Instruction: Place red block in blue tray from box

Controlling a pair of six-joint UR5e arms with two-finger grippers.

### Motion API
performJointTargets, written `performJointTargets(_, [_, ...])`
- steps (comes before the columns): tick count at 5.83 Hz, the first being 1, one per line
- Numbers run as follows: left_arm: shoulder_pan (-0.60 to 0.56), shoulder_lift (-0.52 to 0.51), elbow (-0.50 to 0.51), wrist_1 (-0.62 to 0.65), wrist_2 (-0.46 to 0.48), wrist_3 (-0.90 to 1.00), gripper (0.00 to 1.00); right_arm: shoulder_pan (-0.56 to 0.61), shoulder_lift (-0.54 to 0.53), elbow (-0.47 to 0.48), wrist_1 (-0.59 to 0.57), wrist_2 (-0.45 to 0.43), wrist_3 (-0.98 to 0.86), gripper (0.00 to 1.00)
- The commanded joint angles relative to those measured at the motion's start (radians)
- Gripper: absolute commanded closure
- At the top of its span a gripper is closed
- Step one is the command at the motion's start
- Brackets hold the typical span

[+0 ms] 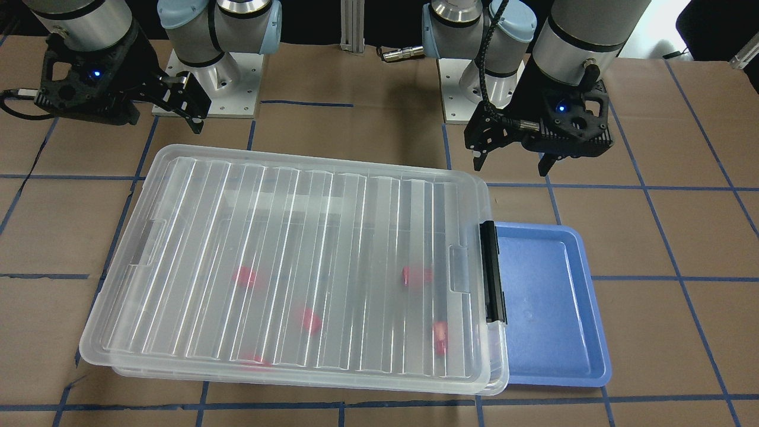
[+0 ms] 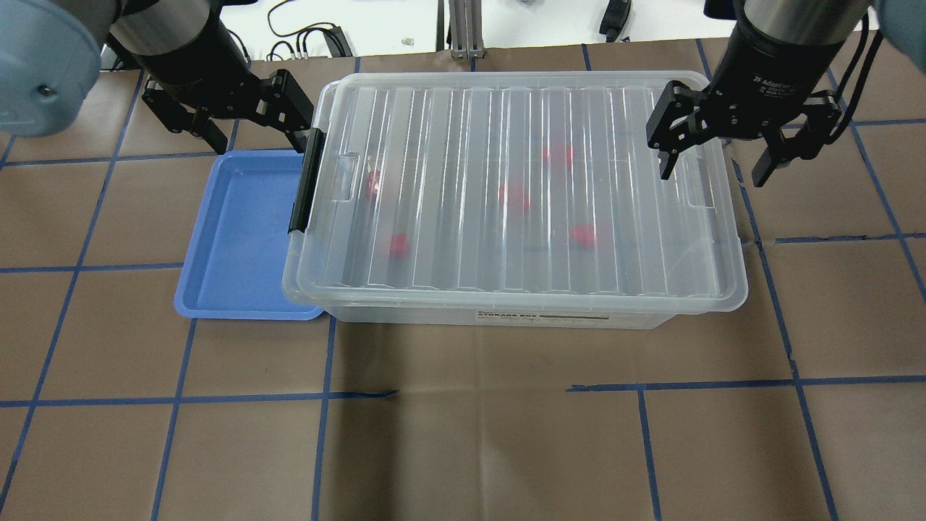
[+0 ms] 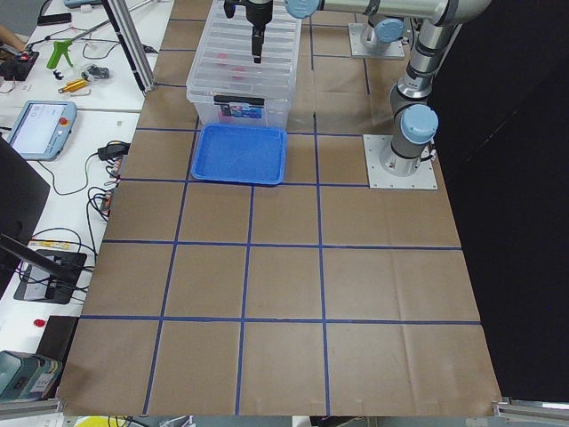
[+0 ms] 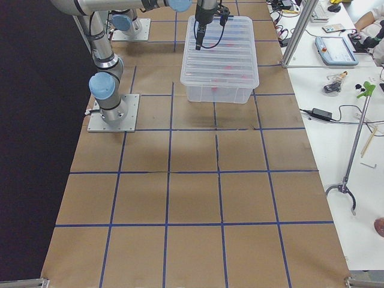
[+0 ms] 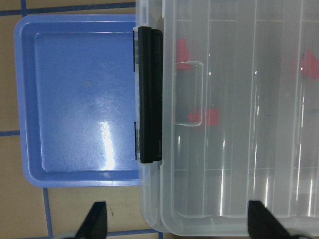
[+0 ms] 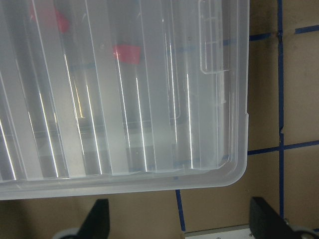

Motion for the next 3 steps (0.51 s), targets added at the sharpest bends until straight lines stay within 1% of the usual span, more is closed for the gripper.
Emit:
performJointTargets(1, [0.0,0.0,-0.002,0.002,0.0,0.0,0.01,0.0,0.002,-0.01,0.001,0.001,0.001,0.0])
performJointTargets(3, [0.0,0.0,-0.002,0.005,0.0,0.0,0.01,-0.002,-0.004,-0.013,0.002,0.001,-0.001,0.0])
